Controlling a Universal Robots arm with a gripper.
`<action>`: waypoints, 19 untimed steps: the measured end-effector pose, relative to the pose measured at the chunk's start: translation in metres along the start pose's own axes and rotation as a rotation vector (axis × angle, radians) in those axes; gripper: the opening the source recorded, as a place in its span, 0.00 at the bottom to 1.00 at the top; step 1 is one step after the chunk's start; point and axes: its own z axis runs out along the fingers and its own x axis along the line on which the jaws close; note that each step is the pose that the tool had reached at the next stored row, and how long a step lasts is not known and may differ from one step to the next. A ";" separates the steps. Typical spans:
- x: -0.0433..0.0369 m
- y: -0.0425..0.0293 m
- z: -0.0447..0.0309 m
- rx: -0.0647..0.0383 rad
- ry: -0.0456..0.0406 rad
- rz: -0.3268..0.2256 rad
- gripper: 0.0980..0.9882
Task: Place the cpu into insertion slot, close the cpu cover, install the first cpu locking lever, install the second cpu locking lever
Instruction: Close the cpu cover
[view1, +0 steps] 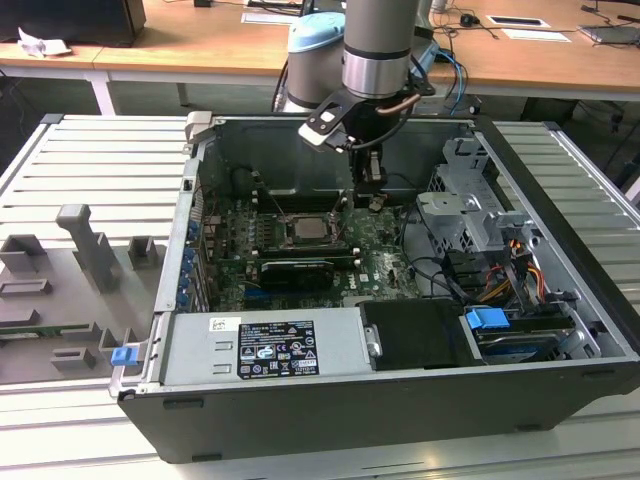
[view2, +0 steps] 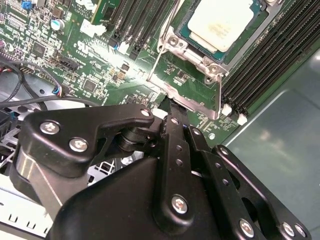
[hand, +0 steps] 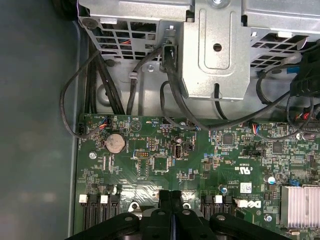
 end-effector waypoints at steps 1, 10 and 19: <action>0.0000 -0.0003 0.0000 0.000 0.0000 0.000 0.01; 0.0001 -0.0038 -0.0002 0.000 0.0001 0.000 0.01; 0.0003 -0.0085 -0.0005 0.000 0.0000 0.000 0.01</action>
